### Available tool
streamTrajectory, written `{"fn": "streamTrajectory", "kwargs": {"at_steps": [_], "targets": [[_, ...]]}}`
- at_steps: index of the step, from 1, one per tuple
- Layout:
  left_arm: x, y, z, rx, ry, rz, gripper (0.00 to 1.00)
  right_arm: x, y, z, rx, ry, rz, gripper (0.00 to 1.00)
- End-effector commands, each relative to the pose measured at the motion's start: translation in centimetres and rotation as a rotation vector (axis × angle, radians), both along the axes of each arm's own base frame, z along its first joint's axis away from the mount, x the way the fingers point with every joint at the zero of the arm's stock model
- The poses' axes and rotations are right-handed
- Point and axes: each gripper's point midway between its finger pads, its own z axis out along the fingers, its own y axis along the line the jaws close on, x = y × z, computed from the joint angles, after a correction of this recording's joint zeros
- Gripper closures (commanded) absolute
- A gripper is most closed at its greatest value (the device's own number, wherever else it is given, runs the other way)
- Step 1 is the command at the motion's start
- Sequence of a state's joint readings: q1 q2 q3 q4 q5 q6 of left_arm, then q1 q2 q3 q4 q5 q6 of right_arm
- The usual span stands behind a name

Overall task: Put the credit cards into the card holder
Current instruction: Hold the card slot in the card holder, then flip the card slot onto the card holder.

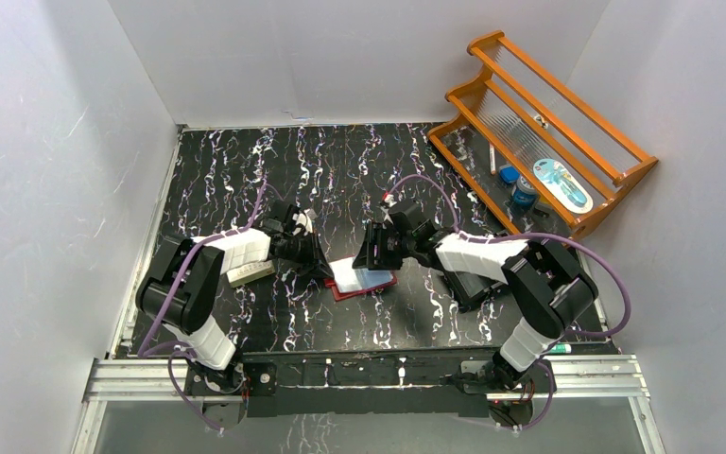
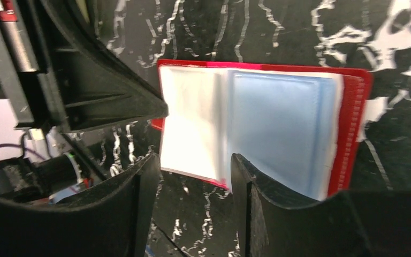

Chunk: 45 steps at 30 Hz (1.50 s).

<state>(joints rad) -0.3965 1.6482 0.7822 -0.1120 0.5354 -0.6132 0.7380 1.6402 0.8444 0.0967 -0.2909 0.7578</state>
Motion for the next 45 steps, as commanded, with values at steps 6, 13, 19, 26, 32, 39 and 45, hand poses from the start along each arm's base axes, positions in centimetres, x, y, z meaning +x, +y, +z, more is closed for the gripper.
{"fn": "streamTrajectory", "kwargs": {"at_steps": [6,13,19,26,32,39,45], "targets": [[-0.5,-1.2,0.6,-0.015,-0.017,-0.073,1.0,2.2,-2.8,-0.4,-0.17,-0.091,-0.05,0.36],[-0.8,-1.8,0.2,-0.005,-0.014,-0.093,1.0,2.8,-4.1,-0.9,-0.247,-0.118,-0.075,0.33],[-0.9,-1.9,-0.1,0.011,-0.011,-0.101,1.0,3.1,-4.6,-0.5,-0.263,-0.141,-0.084,0.33],[-1.0,-1.7,-0.2,0.023,-0.013,-0.103,1.0,3.4,-4.4,-0.1,-0.265,-0.153,-0.08,0.33],[-1.0,-1.7,-0.2,0.027,-0.012,-0.104,1.0,3.4,-4.4,-0.5,-0.271,-0.15,-0.073,0.33],[-1.0,-1.8,-0.2,0.027,-0.013,-0.106,1.0,3.1,-4.4,-1.3,-0.274,-0.135,-0.054,0.33],[-1.1,-1.7,-0.2,0.029,-0.012,-0.107,1.0,3.2,-5.0,-2.1,-0.325,-0.14,-0.05,0.33]]}}
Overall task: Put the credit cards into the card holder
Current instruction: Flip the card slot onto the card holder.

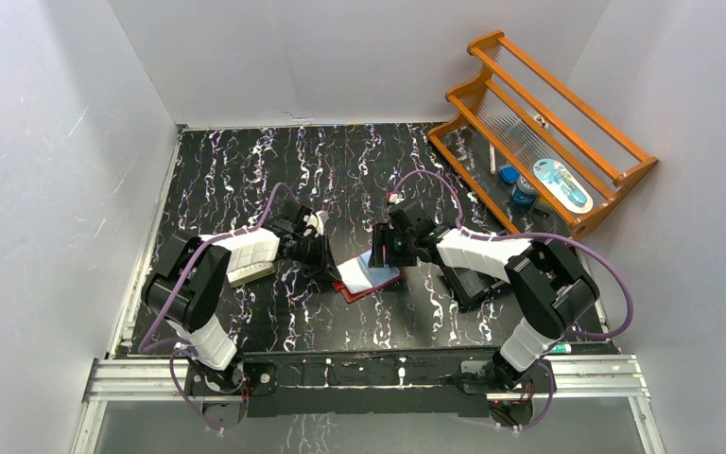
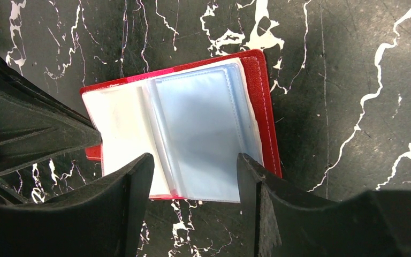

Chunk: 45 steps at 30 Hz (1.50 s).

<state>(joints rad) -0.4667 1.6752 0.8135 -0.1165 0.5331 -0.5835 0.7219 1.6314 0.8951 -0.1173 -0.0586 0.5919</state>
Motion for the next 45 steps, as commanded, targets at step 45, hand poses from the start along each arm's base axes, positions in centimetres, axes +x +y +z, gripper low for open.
{"fn": "streamTrajectory", "kwargs": {"at_steps": [45], "targets": [[2.3,-0.5,2.1,0.035,-0.014,0.053,0.71,-3.2,6.0,2.4,0.418,0.119,0.172,0.43]]}}
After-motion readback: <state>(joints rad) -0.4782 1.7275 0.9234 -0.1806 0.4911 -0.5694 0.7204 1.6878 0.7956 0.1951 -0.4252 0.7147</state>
